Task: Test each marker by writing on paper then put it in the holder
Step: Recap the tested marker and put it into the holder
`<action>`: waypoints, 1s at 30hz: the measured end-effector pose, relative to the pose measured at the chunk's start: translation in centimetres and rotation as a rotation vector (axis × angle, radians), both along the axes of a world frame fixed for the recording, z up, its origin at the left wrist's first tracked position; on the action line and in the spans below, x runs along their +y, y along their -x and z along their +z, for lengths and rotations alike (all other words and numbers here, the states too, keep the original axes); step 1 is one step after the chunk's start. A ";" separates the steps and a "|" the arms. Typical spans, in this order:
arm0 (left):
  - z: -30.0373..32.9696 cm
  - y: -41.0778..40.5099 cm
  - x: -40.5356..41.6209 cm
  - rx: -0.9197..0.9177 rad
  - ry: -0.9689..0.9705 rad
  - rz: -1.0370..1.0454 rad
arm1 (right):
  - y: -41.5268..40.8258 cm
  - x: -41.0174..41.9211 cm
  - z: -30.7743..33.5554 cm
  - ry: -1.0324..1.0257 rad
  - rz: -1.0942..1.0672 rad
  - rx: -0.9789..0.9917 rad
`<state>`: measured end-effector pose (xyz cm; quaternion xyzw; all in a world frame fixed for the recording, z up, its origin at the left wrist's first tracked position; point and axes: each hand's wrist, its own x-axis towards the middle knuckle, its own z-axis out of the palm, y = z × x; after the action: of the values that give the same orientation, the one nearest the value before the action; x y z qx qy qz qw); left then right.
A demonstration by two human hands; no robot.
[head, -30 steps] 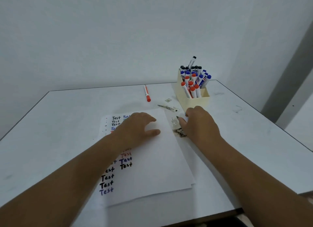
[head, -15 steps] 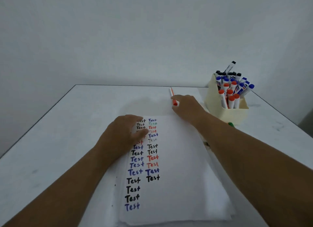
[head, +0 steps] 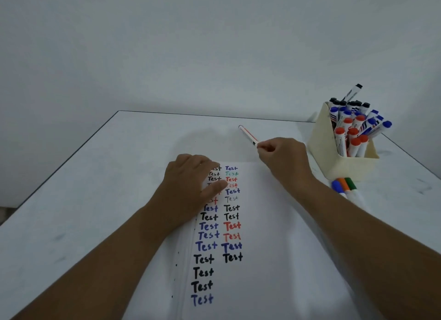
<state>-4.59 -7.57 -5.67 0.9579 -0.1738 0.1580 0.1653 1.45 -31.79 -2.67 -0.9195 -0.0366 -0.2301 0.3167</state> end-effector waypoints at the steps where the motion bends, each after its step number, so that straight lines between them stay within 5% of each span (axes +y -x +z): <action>1: 0.1 0.1 -0.1 -0.008 0.028 0.002 | 1.7 0.2 0.3 -0.118 0.017 0.022; 5: 2.4 1.0 -1.2 0.057 0.404 0.003 | 7.3 0.7 1.3 -0.525 0.182 0.112; 8: 4.3 2.8 -2.7 0.191 0.498 -0.041 | 10.2 1.1 2.2 -0.676 0.316 0.142; 15: 6.1 6.0 -4.8 0.299 0.839 -0.070 | 13.4 2.4 1.7 -0.433 0.356 0.116; 18: 5.9 7.1 -4.6 0.228 0.800 -0.087 | 13.6 2.6 1.3 -0.344 0.287 0.002; 24: 5.6 8.3 -2.8 0.021 0.516 -0.172 | 13.9 3.4 3.2 -0.586 0.461 0.105; 30: 5.0 9.4 -1.3 0.082 0.398 -0.212 | 15.7 5.0 3.9 -0.802 0.491 0.182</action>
<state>-13.98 -8.85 -0.65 0.8884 -0.2321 0.1319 0.3735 -14.23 -26.76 1.21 -0.7053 -0.1329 -0.0632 0.6935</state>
